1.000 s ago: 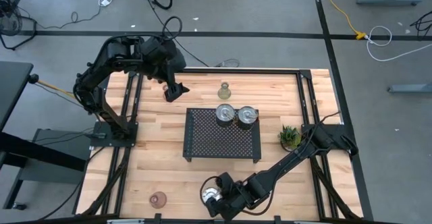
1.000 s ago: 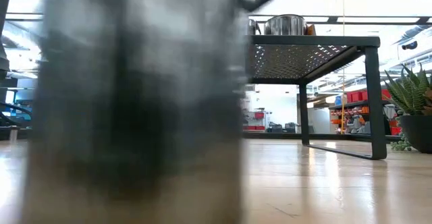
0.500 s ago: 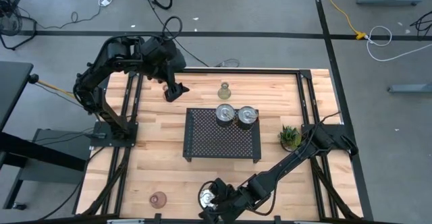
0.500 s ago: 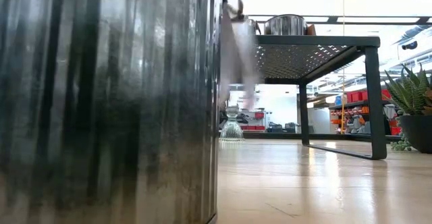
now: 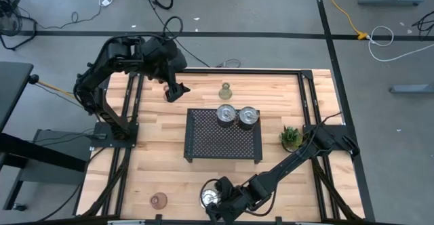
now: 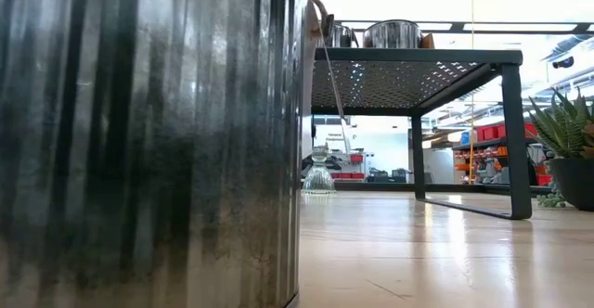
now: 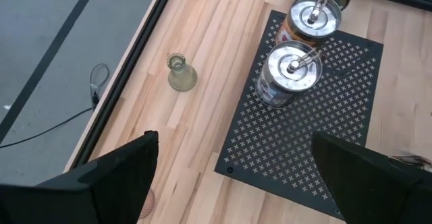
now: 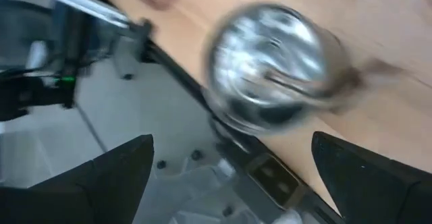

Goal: Pick & Place candle stick holders
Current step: Put the brown scented candle on the shelf aligned with the other scented candles

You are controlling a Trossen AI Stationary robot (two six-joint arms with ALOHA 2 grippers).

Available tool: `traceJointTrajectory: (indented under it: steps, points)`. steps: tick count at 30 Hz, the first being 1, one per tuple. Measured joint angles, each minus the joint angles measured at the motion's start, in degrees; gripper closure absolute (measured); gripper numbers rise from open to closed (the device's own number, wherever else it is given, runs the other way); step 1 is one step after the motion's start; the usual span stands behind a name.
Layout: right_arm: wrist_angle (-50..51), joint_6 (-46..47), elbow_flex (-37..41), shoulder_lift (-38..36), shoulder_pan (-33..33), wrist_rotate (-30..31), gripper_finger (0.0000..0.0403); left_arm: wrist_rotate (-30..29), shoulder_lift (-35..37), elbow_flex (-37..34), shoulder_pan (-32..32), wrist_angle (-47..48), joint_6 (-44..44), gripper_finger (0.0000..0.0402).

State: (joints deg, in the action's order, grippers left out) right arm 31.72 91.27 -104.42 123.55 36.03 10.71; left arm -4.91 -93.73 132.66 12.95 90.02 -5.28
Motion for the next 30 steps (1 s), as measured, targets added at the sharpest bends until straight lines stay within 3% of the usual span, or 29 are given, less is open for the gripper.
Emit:
traceJointTrajectory:
  steps: [10,17,30]
  points:
    - [3.2,4.2,0.0,0.0,-1.3,-0.7,0.0006,0.0,0.0,0.0,0.0,0.0,0.0,0.0012]
    - [4.6,3.9,0.0,0.0,-2.6,-1.2,0.0039,0.0,0.0,0.0,0.0,0.0,0.0,0.0012]
    - [-3.5,3.2,0.0,4.1,-2.7,-3.5,0.0071,0.0,0.0,0.0,0.0,0.0,0.0,0.0012]
